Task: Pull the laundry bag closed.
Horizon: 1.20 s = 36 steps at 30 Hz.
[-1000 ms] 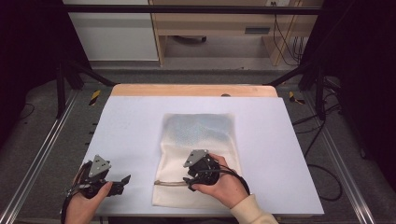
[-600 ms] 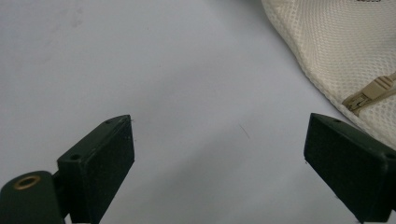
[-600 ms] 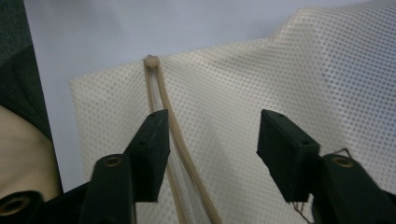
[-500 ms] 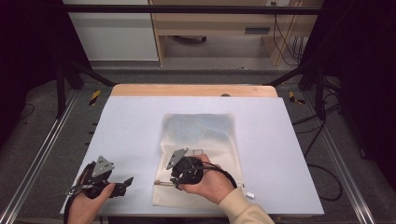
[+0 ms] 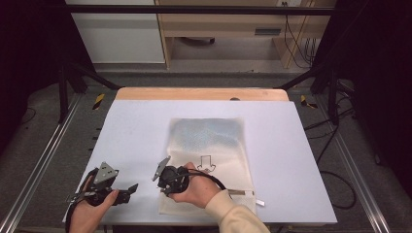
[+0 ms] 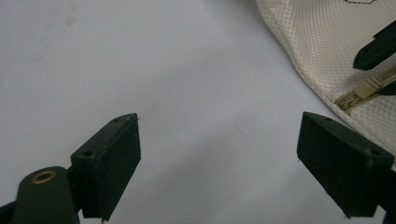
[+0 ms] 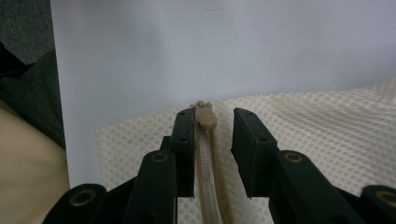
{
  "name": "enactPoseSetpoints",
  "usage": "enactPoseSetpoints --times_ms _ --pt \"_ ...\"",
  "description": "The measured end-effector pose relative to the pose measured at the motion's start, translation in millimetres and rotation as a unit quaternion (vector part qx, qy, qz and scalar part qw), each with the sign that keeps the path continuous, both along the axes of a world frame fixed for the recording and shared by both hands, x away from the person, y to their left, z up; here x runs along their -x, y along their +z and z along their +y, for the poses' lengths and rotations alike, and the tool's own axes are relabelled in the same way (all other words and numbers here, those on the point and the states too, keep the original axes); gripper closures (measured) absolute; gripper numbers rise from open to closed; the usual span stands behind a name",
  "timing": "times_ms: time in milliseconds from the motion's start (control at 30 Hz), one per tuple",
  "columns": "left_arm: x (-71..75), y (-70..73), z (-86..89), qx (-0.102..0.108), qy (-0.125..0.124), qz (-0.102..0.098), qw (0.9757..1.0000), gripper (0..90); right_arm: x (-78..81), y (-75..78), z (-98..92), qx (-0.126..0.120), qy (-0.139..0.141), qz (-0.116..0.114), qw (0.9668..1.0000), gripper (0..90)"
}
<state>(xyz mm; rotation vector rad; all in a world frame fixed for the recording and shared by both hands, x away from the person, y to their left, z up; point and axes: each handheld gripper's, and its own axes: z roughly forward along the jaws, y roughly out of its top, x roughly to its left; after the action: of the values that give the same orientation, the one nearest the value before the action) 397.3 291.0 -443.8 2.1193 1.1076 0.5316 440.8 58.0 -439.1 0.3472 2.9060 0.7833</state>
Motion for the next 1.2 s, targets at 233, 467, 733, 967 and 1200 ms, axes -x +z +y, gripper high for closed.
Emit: enactPoseSetpoints --times_ms 233,467,733,967,1200 --pt "5.8 3.8 -4.5 0.026 -0.022 0.006 0.9994 17.8 -4.5 -3.6 10.8 0.01 0.011 0.025 0.9996 81.7" --pt "12.4 3.7 -18.4 0.066 -0.063 0.025 0.9955 21.9 -2.4 8.6 8.5 0.003 0.012 0.024 0.9996 81.9" --pt "13.9 -6.0 -41.1 0.096 -0.099 0.06 0.9886 21.0 -1.1 19.7 5.4 -0.001 0.016 0.018 0.9997 82.0" --pt "9.5 -9.9 -50.8 0.143 -0.114 0.083 0.9797 28.9 -0.1 24.5 4.1 -0.005 0.018 0.014 0.9997 82.0" --pt "-2.1 -19.3 -62.0 0.16 -0.12 0.114 0.9731 41.2 -0.1 27.6 2.4 -0.014 0.021 0.01 0.9996 82.0"
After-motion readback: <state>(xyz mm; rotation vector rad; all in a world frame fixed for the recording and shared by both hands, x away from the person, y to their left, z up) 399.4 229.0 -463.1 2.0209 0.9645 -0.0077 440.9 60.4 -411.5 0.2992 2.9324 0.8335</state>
